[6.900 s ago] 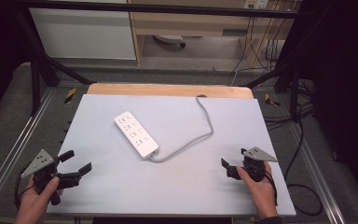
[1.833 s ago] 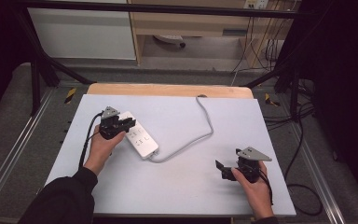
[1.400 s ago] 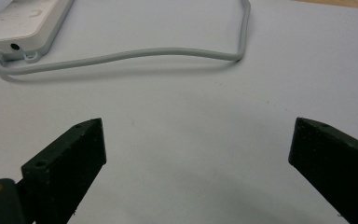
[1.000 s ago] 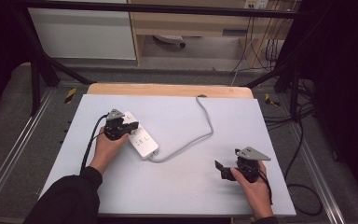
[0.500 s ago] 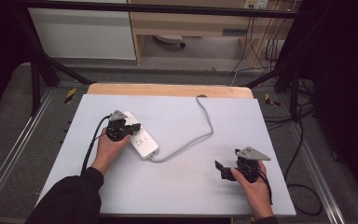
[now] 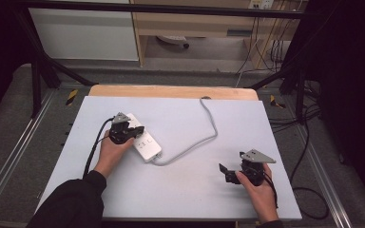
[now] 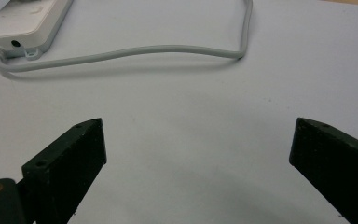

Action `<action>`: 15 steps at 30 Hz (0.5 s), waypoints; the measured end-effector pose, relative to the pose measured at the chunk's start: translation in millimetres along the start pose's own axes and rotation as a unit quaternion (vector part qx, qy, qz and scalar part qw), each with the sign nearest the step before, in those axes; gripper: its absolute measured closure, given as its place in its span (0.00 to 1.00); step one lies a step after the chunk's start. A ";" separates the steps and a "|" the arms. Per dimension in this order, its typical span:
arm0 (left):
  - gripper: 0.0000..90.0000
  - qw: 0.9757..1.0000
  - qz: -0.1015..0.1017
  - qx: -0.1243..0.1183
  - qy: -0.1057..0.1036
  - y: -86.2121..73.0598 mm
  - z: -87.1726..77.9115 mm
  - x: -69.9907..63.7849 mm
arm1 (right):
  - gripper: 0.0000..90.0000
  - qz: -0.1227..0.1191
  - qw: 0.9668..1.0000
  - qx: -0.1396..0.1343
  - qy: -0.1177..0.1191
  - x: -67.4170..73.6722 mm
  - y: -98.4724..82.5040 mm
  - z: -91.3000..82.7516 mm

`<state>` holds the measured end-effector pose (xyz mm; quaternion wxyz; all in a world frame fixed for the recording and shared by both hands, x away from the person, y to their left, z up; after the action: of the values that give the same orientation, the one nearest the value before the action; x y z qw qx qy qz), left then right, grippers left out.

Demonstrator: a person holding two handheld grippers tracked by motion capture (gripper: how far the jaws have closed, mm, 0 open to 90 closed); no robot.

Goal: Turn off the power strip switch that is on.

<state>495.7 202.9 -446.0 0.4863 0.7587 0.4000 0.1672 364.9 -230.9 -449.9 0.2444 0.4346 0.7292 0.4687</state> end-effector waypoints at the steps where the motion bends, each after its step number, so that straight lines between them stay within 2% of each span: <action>1: 1.00 1.000 -0.001 -0.001 0.000 -0.3 0.3 -0.1 | 0.05 0.000 1.000 0.000 0.000 0.1 0.1 0.0; 15: 1.00 1.000 0.000 0.000 -0.002 -2.4 1.3 -1.1 | 0.05 0.001 1.000 0.001 0.001 0.3 0.1 -0.1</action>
<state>494.8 201.8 -448.5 0.4872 0.7589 0.3989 0.1663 364.7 -230.6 -449.7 0.2430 0.4348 0.7295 0.4688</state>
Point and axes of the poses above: each handheld gripper's, and its own axes: z roughly forward along the jaws, y roughly out of its top, x roughly to its left, the point moved 1 cm from there along z, roughly forward along the jaws, and after that the axes turned 4 degrees about -x, right-handed, at the moved point
